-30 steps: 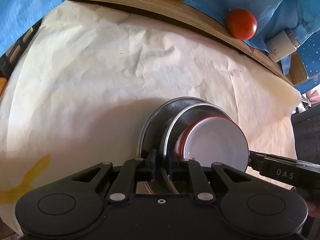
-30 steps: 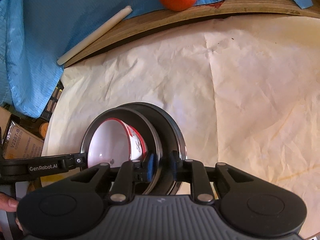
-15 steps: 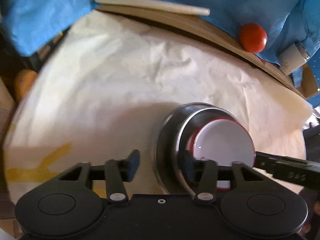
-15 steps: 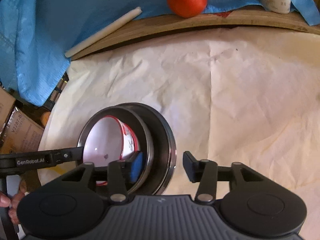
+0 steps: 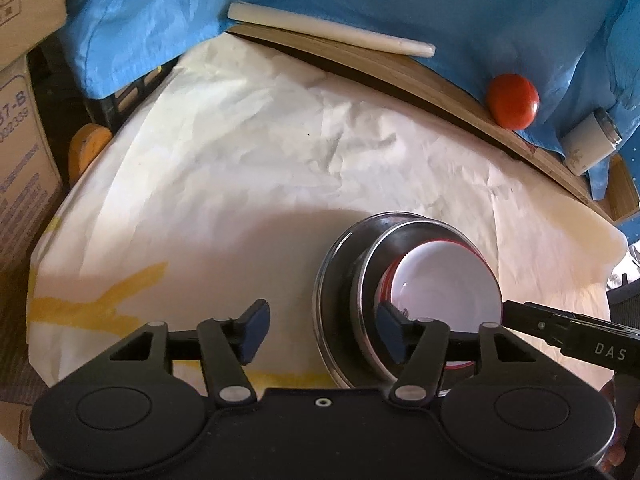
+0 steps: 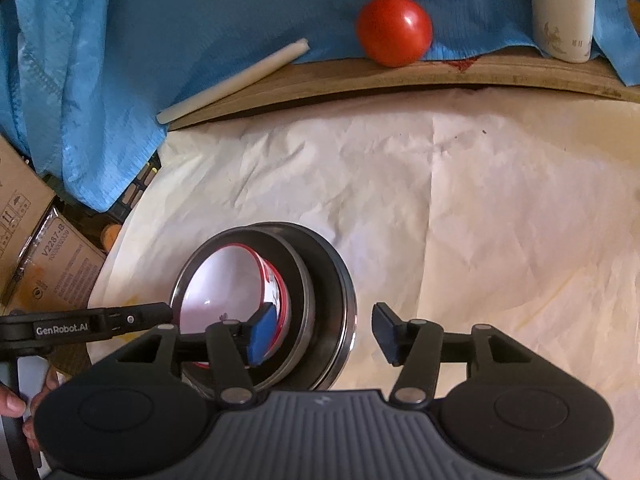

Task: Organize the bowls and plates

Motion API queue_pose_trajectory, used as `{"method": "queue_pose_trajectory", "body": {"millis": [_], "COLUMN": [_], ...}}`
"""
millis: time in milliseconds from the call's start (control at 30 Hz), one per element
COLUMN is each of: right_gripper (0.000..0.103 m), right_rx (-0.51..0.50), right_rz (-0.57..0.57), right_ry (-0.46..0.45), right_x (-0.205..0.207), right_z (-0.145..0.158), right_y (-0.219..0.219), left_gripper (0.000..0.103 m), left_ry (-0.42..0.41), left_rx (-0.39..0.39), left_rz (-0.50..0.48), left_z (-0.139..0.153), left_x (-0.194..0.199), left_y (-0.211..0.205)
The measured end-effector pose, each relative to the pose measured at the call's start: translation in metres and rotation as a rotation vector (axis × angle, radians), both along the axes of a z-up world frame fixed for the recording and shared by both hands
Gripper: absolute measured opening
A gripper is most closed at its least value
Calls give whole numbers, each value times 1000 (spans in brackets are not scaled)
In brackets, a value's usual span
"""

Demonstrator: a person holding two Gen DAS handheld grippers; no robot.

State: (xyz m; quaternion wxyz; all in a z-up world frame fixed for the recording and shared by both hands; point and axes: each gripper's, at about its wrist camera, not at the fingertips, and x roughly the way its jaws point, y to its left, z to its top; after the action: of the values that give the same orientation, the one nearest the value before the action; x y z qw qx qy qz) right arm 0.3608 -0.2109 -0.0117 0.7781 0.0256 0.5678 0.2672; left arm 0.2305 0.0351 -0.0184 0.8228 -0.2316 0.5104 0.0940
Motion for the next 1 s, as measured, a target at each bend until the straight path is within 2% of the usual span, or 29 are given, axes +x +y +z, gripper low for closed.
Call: {"method": "queue_pose_trajectory", "body": {"millis": [100, 200, 233, 267, 400, 467, 633, 833, 1000], "right_gripper": [67, 84, 87, 87, 90, 93, 100, 103, 103], "right_rx": [2, 34, 42, 46, 57, 63, 83, 105, 101], "right_rz": [-2, 1, 4, 12, 27, 30, 31, 25, 18], "right_ry": [-22, -39, -47, -55, -80, -94, -139, -204, -300], "right_x": [-2, -4, -6, -7, -12, -15, -25, -38, -54], "right_z": [3, 8, 9, 10, 15, 17, 26, 36, 44], "right_y": [-2, -4, -3, -2, 0, -1, -3, -9, -15], "left_gripper": [71, 77, 82, 86, 88, 95, 102, 102, 102], "left_ry": [-23, -49, -58, -66, -93, -105, -144, -195, -289], "left_rx": [-13, -27, -31, -34, -32, -29, -25, 6, 65], "left_rz": [13, 25, 32, 38, 53, 61, 87, 78, 54], "left_z": [2, 4, 5, 6, 9, 10, 15, 25, 37], "left_x": [-3, -8, -9, -11, -18, -21, -35, -49, -63], "left_y": [1, 1, 1, 1, 0, 0, -1, -9, -17]}}
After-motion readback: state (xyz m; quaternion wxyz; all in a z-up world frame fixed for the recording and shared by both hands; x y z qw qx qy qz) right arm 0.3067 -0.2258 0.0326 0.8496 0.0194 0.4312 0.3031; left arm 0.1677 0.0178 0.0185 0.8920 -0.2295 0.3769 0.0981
